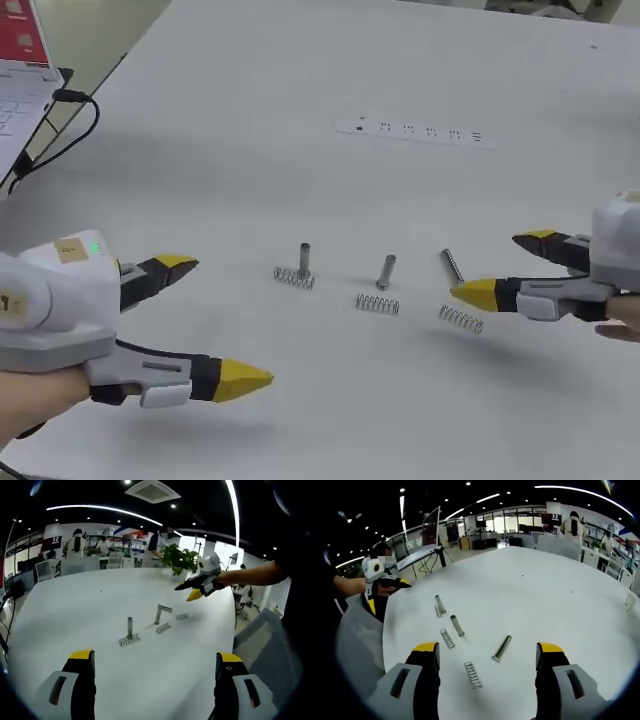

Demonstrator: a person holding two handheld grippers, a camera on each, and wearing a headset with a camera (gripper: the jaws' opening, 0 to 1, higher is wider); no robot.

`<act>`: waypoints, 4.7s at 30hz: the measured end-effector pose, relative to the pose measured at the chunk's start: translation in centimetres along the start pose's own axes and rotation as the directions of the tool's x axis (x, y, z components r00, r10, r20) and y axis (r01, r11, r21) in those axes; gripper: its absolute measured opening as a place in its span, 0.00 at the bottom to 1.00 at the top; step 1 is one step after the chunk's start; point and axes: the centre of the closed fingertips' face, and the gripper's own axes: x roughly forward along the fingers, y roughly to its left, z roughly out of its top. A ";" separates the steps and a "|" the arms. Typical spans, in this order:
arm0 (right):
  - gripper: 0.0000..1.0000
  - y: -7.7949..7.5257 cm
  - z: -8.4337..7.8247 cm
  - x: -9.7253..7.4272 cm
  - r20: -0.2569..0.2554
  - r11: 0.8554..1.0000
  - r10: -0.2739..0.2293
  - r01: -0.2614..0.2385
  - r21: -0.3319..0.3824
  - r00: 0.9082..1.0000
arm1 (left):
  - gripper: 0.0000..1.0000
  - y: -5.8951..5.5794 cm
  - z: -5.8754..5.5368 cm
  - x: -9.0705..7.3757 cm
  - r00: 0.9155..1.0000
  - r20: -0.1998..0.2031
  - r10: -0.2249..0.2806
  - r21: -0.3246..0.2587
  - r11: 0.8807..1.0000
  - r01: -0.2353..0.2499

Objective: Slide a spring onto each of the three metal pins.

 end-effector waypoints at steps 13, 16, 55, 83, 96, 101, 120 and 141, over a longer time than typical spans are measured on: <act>0.58 -1.9 0.5 3.1 -0.096 1.000 -0.010 0.012 0.020 0.995 | 0.98 0.3 -0.2 -0.1 1.000 -0.003 0.008 -0.010 1.000 -0.008; 0.53 -2.3 0.2 3.8 -0.127 1.000 -0.020 0.023 0.020 0.992 | 0.98 0.2 -0.4 -0.1 1.000 -0.007 0.007 -0.010 1.000 -0.007; 0.08 -3.6 -3.4 7.6 -0.371 0.971 -0.080 0.156 0.181 0.925 | 0.98 0.9 -1.2 -0.3 1.000 -0.018 0.012 -0.030 0.999 -0.013; 0.05 -2.8 -2.9 5.8 -0.317 0.970 -0.083 0.149 0.191 0.945 | 0.98 0.9 -0.8 0.1 1.000 -0.008 0.004 -0.025 1.000 -0.004; 0.05 -2.2 -2.7 4.6 -0.260 0.975 -0.085 0.135 0.178 0.962 | 0.98 0.5 -1.0 0.2 1.000 -0.015 -0.003 -0.015 1.000 0.003; 0.05 -2.2 -2.6 4.3 -0.240 0.975 -0.093 0.137 0.173 0.966 | 0.98 0.3 -0.9 0.3 1.000 -0.014 -0.005 -0.014 1.000 0.005; 0.05 -1.8 -2.0 3.9 -0.165 0.977 -0.120 0.145 0.154 0.979 | 0.98 0.1 -1.1 0.3 1.000 -0.020 -0.011 -0.010 1.000 0.011; 0.05 -1.9 -1.4 4.0 -0.103 0.978 -0.127 0.142 0.153 0.987 | 0.98 0.0 -0.9 0.5 1.000 -0.015 -0.013 -0.012 1.000 0.013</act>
